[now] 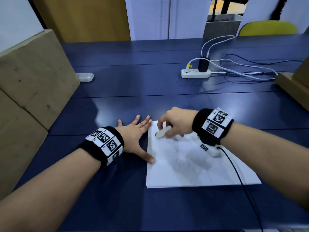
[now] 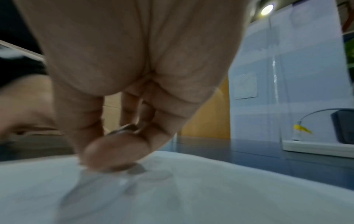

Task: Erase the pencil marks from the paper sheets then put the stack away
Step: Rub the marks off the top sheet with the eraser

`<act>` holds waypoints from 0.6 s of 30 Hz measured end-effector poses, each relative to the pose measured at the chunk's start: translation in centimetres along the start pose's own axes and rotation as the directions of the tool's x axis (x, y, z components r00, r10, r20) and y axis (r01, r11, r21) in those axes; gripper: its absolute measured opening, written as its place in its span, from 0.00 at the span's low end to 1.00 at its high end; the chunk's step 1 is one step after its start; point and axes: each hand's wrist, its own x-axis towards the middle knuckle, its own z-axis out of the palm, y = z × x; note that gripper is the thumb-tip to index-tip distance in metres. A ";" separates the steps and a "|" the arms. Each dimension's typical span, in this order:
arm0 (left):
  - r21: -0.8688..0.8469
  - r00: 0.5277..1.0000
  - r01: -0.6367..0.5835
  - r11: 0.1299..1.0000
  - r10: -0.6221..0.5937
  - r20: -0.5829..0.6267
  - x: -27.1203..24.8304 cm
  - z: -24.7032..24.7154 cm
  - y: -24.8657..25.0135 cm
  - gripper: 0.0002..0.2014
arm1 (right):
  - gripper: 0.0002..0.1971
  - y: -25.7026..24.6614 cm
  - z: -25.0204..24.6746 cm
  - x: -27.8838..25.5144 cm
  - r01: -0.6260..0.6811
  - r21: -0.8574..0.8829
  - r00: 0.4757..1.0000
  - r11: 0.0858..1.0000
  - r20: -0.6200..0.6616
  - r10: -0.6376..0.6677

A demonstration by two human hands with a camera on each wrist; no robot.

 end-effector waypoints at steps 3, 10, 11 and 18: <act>0.000 1.000 0.004 1.000 -0.004 0.004 0.0 0.0 0.0 0.74 | 0.09 0.9 -0.4 1.1 -0.090 0.008 0.988 0.996 -0.127 0.090; 0.016 1.000 0.007 1.000 -0.007 0.002 0.1 0.0 0.0 0.74 | 0.10 -0.8 0.8 -1.1 0.064 0.057 0.990 0.996 0.120 -0.070; 0.011 1.000 0.006 1.000 -0.007 0.005 0.1 0.0 0.0 0.74 | 0.10 -0.6 0.5 -0.6 0.044 0.027 0.997 0.999 0.066 -0.046; 0.010 1.000 0.007 1.000 -0.007 0.012 0.1 -0.1 0.0 0.74 | 0.09 0.7 -0.2 -0.1 -0.031 0.053 0.999 0.998 -0.039 0.033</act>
